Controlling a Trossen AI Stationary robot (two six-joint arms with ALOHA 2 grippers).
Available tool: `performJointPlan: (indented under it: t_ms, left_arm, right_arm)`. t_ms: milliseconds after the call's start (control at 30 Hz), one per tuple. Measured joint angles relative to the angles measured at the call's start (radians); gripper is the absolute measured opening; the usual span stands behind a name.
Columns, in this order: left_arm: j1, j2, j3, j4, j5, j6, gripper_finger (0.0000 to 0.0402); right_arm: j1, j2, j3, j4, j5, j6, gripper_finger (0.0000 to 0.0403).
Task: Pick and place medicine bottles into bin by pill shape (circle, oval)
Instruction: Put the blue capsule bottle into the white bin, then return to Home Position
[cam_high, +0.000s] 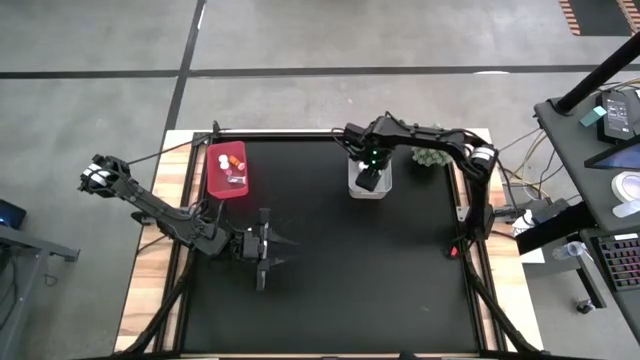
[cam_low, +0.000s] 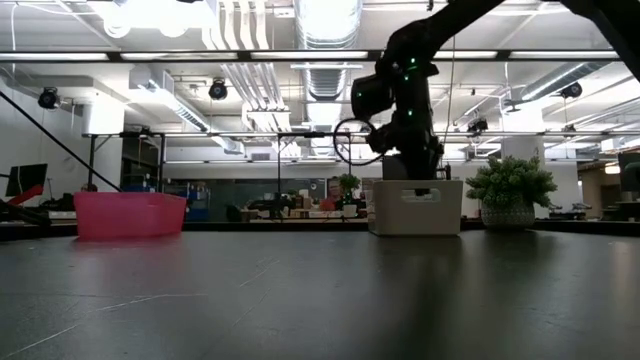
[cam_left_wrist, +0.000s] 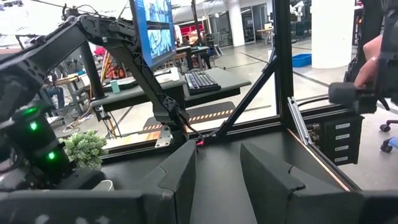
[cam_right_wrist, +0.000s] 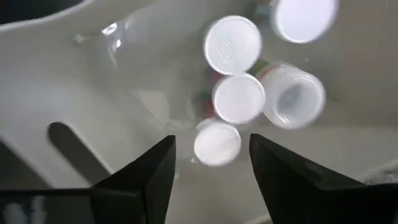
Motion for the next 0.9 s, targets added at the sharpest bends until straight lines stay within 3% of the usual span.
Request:
performJointPlan:
  t_ms: [300, 500, 700, 900]
  left_arm:
    - [0.002, 0.000, 0.000, 0.003, -0.048, 0.001, 0.0111]
    - [0.000, 0.000, 0.000, 0.000, -0.070, -0.005, 0.0111]
    - [-0.001, -0.007, 0.000, -0.087, -0.130, -0.047, 0.0111]
    - [-0.002, -0.023, -0.006, -0.177, -0.153, -0.142, 0.0111]
  right_arm:
    - [0.037, -0.166, -0.011, -0.010, 0.000, 0.076, 0.0192]
    - [0.168, -0.344, -0.102, 0.050, 0.000, 0.140, 0.0192]
    - [0.371, -0.570, -0.337, 0.304, 0.000, 0.213, 0.0192]
    - [0.571, -0.775, -0.637, 0.699, 0.001, 0.167, 0.0192]
